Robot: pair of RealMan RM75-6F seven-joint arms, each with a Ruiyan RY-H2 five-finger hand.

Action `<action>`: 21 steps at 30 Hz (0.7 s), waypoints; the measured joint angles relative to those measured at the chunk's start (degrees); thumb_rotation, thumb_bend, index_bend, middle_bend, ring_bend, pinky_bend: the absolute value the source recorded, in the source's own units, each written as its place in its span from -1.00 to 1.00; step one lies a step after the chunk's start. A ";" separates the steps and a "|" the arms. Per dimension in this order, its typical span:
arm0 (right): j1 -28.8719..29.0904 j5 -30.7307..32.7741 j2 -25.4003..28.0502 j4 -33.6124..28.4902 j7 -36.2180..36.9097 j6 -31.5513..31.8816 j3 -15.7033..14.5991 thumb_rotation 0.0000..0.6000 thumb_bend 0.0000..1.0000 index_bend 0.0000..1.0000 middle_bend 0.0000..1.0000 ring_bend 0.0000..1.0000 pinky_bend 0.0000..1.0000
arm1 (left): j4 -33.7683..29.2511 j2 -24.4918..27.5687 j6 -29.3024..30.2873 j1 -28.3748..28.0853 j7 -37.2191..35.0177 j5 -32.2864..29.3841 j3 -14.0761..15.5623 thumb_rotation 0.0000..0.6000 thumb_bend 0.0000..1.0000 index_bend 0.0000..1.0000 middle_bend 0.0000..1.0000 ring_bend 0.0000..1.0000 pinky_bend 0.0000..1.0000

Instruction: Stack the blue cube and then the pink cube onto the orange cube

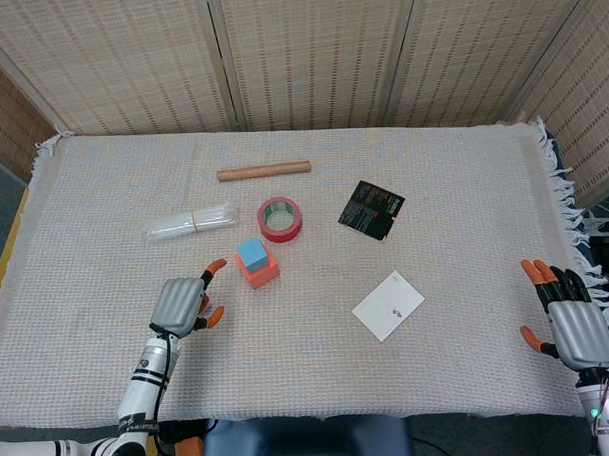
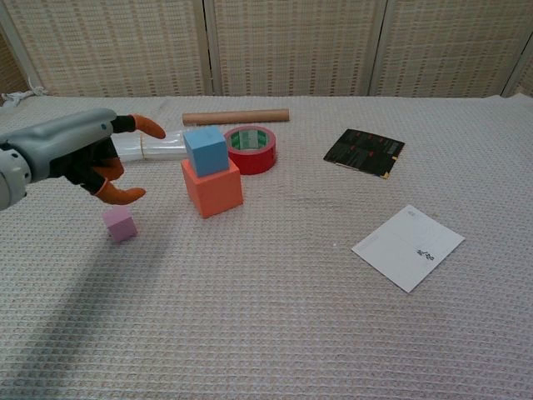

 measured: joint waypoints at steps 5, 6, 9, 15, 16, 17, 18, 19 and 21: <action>-0.12 -1.21 0.13 -0.55 0.01 0.27 -0.53 1.00 -0.64 -1.00 -1.00 -1.00 -1.00 | 4.68 -0.67 0.57 3.50 -3.50 1.28 2.13 1.00 -0.35 -0.66 1.00 1.00 1.00; -0.14 -1.38 0.17 -0.61 0.07 0.30 -0.60 1.00 -0.64 -1.00 -1.00 -1.00 -1.00 | 5.85 -1.05 0.40 3.88 -3.87 0.92 2.18 1.00 -0.36 -0.66 1.00 1.00 1.00; -0.19 -1.65 0.42 -0.78 0.43 0.30 -0.76 1.00 -0.64 -1.00 -1.00 -1.00 -1.00 | 9.83 -2.52 -0.70 4.85 -4.90 -1.03 1.89 1.00 -0.37 -0.65 1.00 1.00 1.00; -0.23 -1.77 0.61 -0.81 0.68 0.30 -0.80 1.00 -0.64 -1.00 -1.00 -1.00 -1.00 | 14.99 -5.92 -3.56 6.10 -6.19 -3.96 0.22 1.00 -0.41 -0.65 1.00 1.00 1.00; -0.20 -1.73 0.60 -0.79 0.67 0.21 -0.80 1.00 -0.64 -1.00 -1.00 -1.00 -1.00 | 15.01 -6.20 -4.19 6.30 -6.45 -4.06 -0.04 1.00 -0.41 -0.65 1.00 1.00 1.00; -0.18 -1.72 0.58 -0.77 0.66 0.14 -0.81 1.00 -0.64 -1.00 -1.00 -1.00 -1.00 | 15.03 -6.43 -4.48 6.41 -6.55 -4.05 -0.20 1.00 -0.41 -0.65 1.00 1.00 1.00; -0.16 -1.72 0.57 -0.74 0.64 0.06 -0.84 1.00 -0.64 -1.00 -1.00 -1.00 -1.00 | 15.02 -6.63 -4.71 6.50 -6.58 -4.00 -0.31 1.00 -0.40 -0.65 1.00 1.00 1.00; -0.13 -1.76 0.56 -0.73 0.63 -0.04 -0.89 1.00 -0.64 -1.00 -1.00 -1.00 -1.00 | 15.00 -6.88 -4.92 6.59 -6.58 -3.92 -0.50 1.00 -0.41 -0.65 1.00 1.00 1.00; -0.09 -1.79 0.54 -0.72 0.60 -0.15 -0.94 1.00 -0.64 -1.00 -1.00 -1.00 -1.00 | 15.03 -7.25 -5.09 6.67 -6.53 -3.83 -0.81 1.00 -0.41 -0.65 1.00 1.00 1.00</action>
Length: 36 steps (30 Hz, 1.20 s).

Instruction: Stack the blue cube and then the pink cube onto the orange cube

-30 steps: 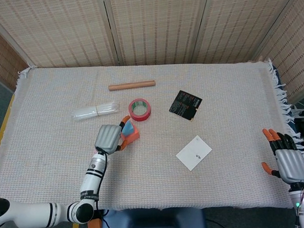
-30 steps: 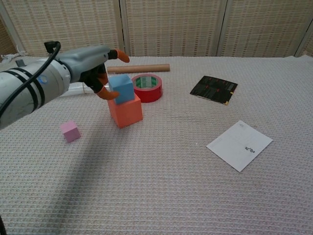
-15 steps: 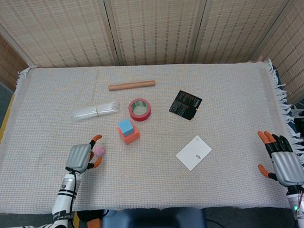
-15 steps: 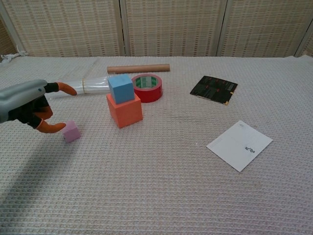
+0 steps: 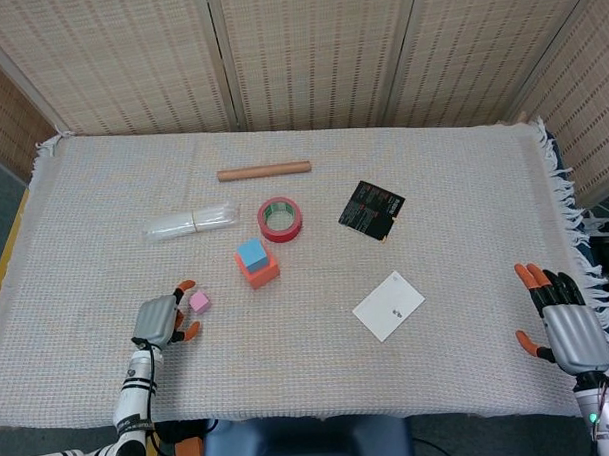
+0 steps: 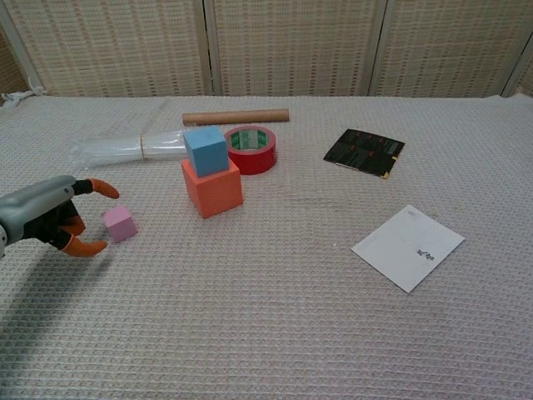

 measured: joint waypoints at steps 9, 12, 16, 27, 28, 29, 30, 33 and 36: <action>0.06 0.15 0.04 -0.03 0.04 -0.21 0.00 1.00 -0.64 -1.00 -1.00 -1.00 -1.00 | 2.42 -2.39 -1.16 -0.47 1.02 -1.72 -2.71 1.00 -0.41 -0.54 1.00 1.00 1.00; 0.07 0.21 0.10 0.01 0.18 -0.21 0.06 1.00 -0.64 -1.00 -1.00 -1.00 -1.00 | 3.35 -3.20 -1.50 -0.64 1.71 -2.19 -3.25 1.00 -0.41 -0.51 1.00 1.00 1.00; 0.08 0.14 0.21 0.00 0.30 -0.27 0.02 1.00 -0.64 -1.00 -1.00 -1.00 -1.00 | 3.82 -3.83 -1.36 -0.60 2.26 -2.08 -3.63 1.00 -0.42 -0.46 1.00 1.00 1.00; 0.05 0.07 0.30 -0.08 0.24 -0.24 -0.03 1.00 -0.64 -1.00 -1.00 -1.00 -1.00 | 5.11 -4.97 -0.93 -0.54 3.27 -1.58 -4.75 1.00 -0.41 -0.39 1.00 1.00 1.00; 0.05 0.08 0.29 -0.08 0.25 -0.24 -0.02 1.00 -0.64 -1.00 -1.00 -1.00 -1.00 | 5.31 -5.12 -0.87 -0.53 3.45 -1.58 -4.86 1.00 -0.41 -0.37 1.00 1.00 1.00; 0.05 0.10 0.30 -0.09 0.25 -0.23 -0.01 1.00 -0.64 -1.00 -1.00 -1.00 -1.00 | 5.39 -5.17 -0.86 -0.52 3.59 -1.61 -4.90 1.00 -0.41 -0.35 1.00 1.00 1.00; 0.05 0.13 0.31 -0.11 0.23 -0.22 0.01 1.00 -0.64 -1.00 -1.00 -1.00 -1.00 | 5.43 -5.18 -0.87 -0.50 3.76 -1.67 -4.92 1.00 -0.41 -0.33 1.00 1.00 1.00; 0.03 0.22 0.31 -0.13 0.14 -0.18 0.06 1.00 -0.64 -1.00 -1.00 -1.00 -1.00 | 5.59 -5.26 -0.89 -0.39 4.22 -1.79 -5.01 1.00 -0.41 -0.29 1.00 1.00 1.00; 0.04 0.24 0.31 -0.14 0.10 -0.20 0.05 1.00 -0.64 -1.00 -1.00 -1.00 -1.00 | 5.66 -5.36 -0.74 -0.29 4.23 -1.52 -5.09 1.00 -0.41 -0.30 1.00 1.00 1.00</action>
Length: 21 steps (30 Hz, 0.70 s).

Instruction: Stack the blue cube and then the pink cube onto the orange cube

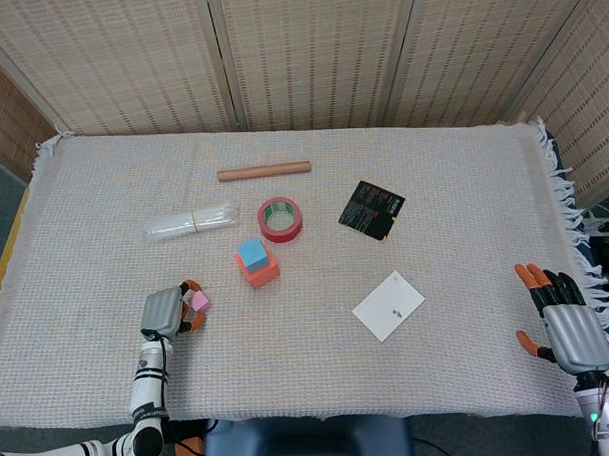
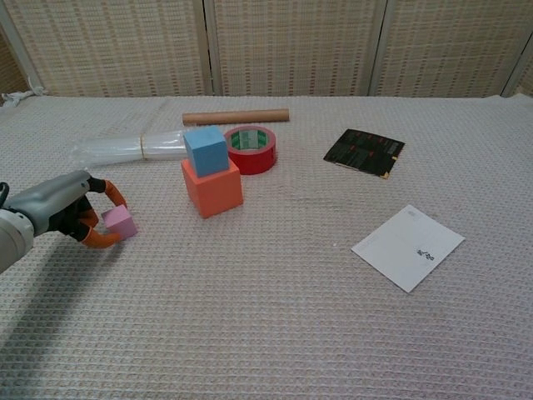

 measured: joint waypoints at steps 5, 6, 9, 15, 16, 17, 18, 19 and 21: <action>0.01 0.01 -0.01 -0.02 -0.05 -0.04 -0.02 1.00 -0.64 -1.00 -1.00 -1.00 -1.00 | -0.08 -0.03 0.55 0.27 0.23 0.82 0.13 1.00 -0.41 -0.30 1.00 1.00 1.00; 0.01 0.00 -0.03 -0.02 -0.06 -0.05 -0.03 1.00 -0.64 -1.00 -1.00 -1.00 -1.00 | -0.09 -0.03 0.66 0.37 0.38 0.90 0.14 1.00 -0.41 -0.29 1.00 1.00 1.00; 0.00 -0.03 -0.07 0.01 -0.10 0.00 -0.03 1.00 -0.64 -1.00 -1.00 -1.00 -1.00 | -0.02 -0.09 0.60 0.51 0.63 0.83 0.07 1.00 -0.41 -0.24 1.00 1.00 1.00; 0.02 0.05 -0.05 -0.03 -0.21 -0.09 -0.03 1.00 -0.64 -1.00 -1.00 -1.00 -1.00 | 0.65 -0.50 0.43 0.63 0.69 1.05 -0.16 1.00 -0.41 -0.19 1.00 1.00 1.00; 0.04 0.08 -0.05 -0.04 -0.23 -0.14 -0.03 1.00 -0.64 -1.00 -1.00 -1.00 -1.00 | 0.76 -0.58 0.35 0.60 0.69 1.09 -0.30 1.00 -0.41 -0.19 1.00 1.00 1.00; 0.04 0.10 -0.05 -0.05 -0.24 -0.14 -0.02 1.00 -0.64 -1.00 -1.00 -1.00 -1.00 | 0.78 -0.64 0.30 0.60 0.63 1.14 -0.38 1.00 -0.41 -0.19 1.00 1.00 1.00; 0.04 0.11 -0.03 -0.05 -0.26 -0.15 -0.02 1.00 -0.64 -1.00 -1.00 -1.00 -1.00 | 0.79 -0.67 0.28 0.61 0.60 1.24 -0.40 1.00 -0.41 -0.19 1.00 1.00 1.00; 0.05 0.13 -0.02 -0.05 -0.26 -0.19 -0.02 1.00 -0.64 -1.00 -1.00 -1.00 -1.00 | 0.83 -0.73 0.30 0.62 0.57 1.42 -0.44 1.00 -0.41 -0.18 1.00 1.00 1.00; 0.07 0.18 0.01 -0.07 -0.25 -0.27 -0.03 1.00 -0.64 -1.00 -1.00 -1.00 -1.00 | 0.87 -0.78 0.29 0.64 0.55 1.58 -0.54 1.00 -0.41 -0.16 1.00 1.00 1.00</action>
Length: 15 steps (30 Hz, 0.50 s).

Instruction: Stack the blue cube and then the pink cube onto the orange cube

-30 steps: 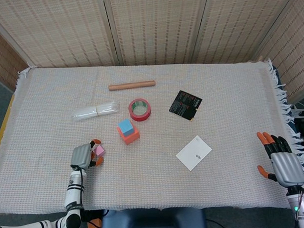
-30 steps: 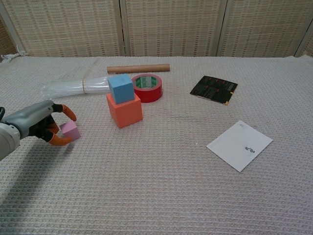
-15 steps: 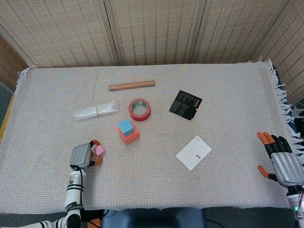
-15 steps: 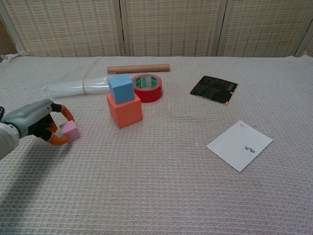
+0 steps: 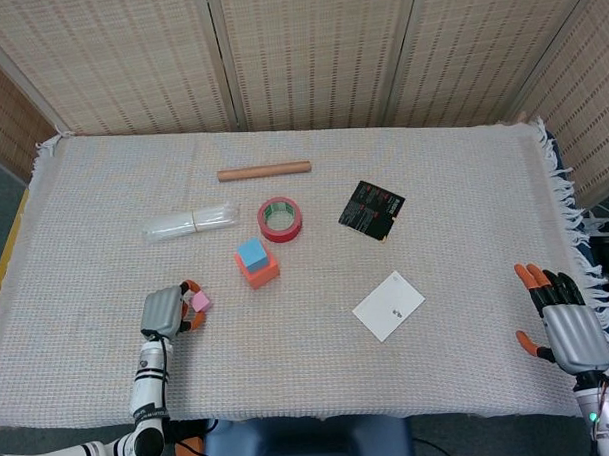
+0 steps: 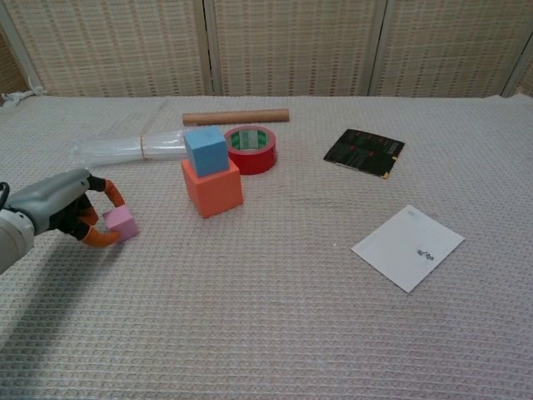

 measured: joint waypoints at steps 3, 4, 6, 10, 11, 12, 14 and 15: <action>0.02 0.05 0.06 -0.03 0.03 -0.11 -0.03 1.00 -0.64 -1.00 -1.00 -1.00 -1.00 | 0.01 -0.01 0.13 0.11 -0.04 0.36 0.01 1.00 -0.38 -0.11 1.00 1.00 1.00; 0.03 0.06 0.07 -0.03 0.05 -0.16 -0.04 1.00 -0.64 -1.00 -1.00 -1.00 -1.00 | -0.05 0.05 0.19 0.16 -0.08 0.63 0.02 1.00 -0.37 -0.09 1.00 1.00 1.00; 0.05 0.09 0.08 -0.03 0.06 -0.19 -0.04 1.00 -0.64 -1.00 -1.00 -1.00 -1.00 | -0.39 0.27 0.24 0.26 -0.23 0.95 0.04 1.00 -0.35 -0.06 1.00 1.00 1.00; 0.06 0.18 0.07 0.00 0.07 -0.21 0.00 1.00 -0.64 -1.00 -1.00 -1.00 -1.00 | -2.73 1.80 -0.03 0.70 -1.38 1.76 0.03 1.00 -0.32 -0.03 1.00 1.00 1.00; 0.06 0.19 0.07 -0.02 0.07 -0.21 0.01 1.00 -0.64 -1.00 -1.00 -1.00 -1.00 | -3.78 2.60 -0.21 0.84 -1.73 2.01 0.03 1.00 -0.32 -0.03 1.00 1.00 1.00; 0.06 0.22 0.07 -0.03 0.04 -0.21 0.02 1.00 -0.64 -1.00 -1.00 -1.00 -1.00 | -4.35 3.07 -0.28 0.91 -1.88 2.16 0.03 1.00 -0.31 -0.03 1.00 1.00 1.00; 0.06 0.26 0.03 -0.04 -0.03 -0.20 0.04 1.00 -0.64 -1.00 -1.00 -1.00 -1.00 | -6.48 4.94 -0.43 1.13 -2.13 2.75 0.05 1.00 -0.31 -0.03 1.00 1.00 1.00; 0.06 0.27 0.02 -0.05 -0.06 -0.19 0.04 1.00 -0.64 -1.00 -1.00 -1.00 -1.00 | -7.43 5.75 -0.47 1.21 -2.14 2.98 0.05 1.00 -0.31 -0.02 1.00 1.00 1.00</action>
